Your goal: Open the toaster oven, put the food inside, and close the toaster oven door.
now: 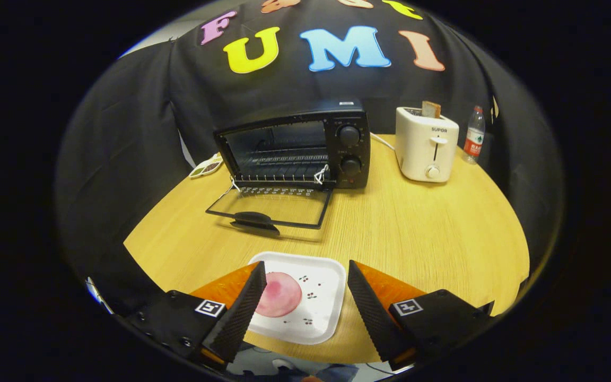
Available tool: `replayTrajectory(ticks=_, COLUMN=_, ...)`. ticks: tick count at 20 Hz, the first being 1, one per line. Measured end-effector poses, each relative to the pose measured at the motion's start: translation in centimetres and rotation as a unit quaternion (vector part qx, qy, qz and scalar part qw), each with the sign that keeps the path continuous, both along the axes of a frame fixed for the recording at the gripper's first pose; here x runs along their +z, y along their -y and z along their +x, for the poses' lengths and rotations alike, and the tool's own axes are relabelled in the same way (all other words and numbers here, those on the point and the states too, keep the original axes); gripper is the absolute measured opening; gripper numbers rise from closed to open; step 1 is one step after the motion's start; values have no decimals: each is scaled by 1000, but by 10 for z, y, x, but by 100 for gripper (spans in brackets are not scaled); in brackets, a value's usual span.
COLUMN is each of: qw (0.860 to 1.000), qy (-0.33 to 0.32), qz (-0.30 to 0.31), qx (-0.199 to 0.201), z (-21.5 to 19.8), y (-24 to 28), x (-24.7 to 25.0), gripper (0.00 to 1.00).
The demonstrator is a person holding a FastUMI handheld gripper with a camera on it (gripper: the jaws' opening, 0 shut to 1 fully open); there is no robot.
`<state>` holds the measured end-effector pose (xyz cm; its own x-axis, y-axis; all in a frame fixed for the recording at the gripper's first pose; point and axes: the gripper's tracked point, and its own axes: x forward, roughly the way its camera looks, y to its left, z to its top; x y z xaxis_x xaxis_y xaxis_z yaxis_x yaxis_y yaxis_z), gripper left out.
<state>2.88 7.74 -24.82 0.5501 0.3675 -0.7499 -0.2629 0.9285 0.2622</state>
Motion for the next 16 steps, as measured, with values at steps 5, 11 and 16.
replayTrajectory(ticks=5, qw=992, qy=-115, qz=51, qx=-9, z=-1, y=7, x=-24, gripper=99)
replayTrajectory(ticks=11, qw=966, qy=-238, qz=97, qx=-11, z=-12, y=6, x=-50, gripper=96)
replayTrajectory(ticks=16, qw=955, qy=-282, qz=87, qx=-3, z=-15, y=11, x=-63, gripper=88)
